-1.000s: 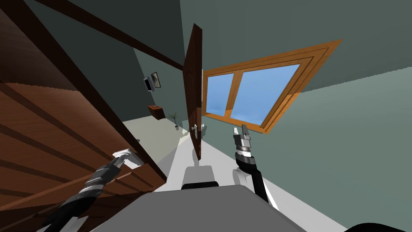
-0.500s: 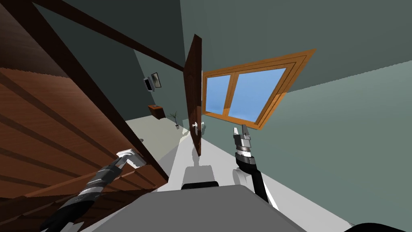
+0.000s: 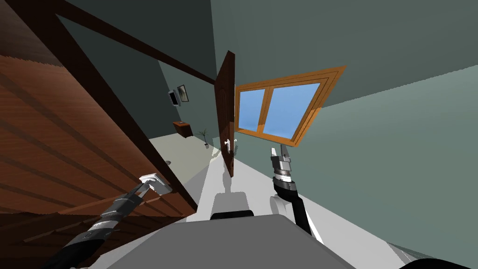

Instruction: Pull the door open

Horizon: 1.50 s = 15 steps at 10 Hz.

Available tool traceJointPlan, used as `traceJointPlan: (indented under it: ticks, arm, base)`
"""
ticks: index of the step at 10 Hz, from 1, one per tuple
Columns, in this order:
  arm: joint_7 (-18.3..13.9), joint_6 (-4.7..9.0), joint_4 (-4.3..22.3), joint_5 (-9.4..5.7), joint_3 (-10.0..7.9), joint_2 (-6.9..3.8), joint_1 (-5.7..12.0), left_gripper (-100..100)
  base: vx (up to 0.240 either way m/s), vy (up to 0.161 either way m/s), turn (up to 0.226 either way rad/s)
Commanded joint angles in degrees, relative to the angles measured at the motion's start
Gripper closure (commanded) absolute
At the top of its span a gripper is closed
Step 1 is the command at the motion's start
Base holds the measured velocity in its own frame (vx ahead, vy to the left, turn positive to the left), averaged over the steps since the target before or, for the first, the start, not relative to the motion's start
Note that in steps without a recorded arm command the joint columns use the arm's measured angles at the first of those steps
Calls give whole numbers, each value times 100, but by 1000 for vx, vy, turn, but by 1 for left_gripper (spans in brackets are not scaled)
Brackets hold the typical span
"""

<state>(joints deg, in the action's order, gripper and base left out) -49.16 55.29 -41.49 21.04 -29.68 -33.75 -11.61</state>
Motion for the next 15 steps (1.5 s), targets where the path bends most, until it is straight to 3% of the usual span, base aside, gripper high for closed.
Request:
traceJointPlan:
  ticks: [1, 2, 3, 9, 10, 11, 15]
  arm:
    - [0, 0, 0, 0, 0, 0, 0, 100]
    - [-92, 241, -59, 124, 43, 10, -109, 100]
    - [-92, 241, -59, 124, 43, 10, -109, 100]
    - [-359, 898, -295, 474, 126, 3, -421, 100]
    - [-354, 808, -328, 450, 141, 14, -394, 100]
    - [-397, 992, -380, 547, 183, 32, -470, 100]
    - [-481, 1370, -517, 743, 240, 39, -612, 100]
  base:
    - [-79, 3, -9]
    - [-165, 31, 6]
    - [-168, 45, -8]
    - [-158, 54, 8]
    - [-73, 20, -4]
    - [-130, 49, 11]
    - [-146, 91, 4]
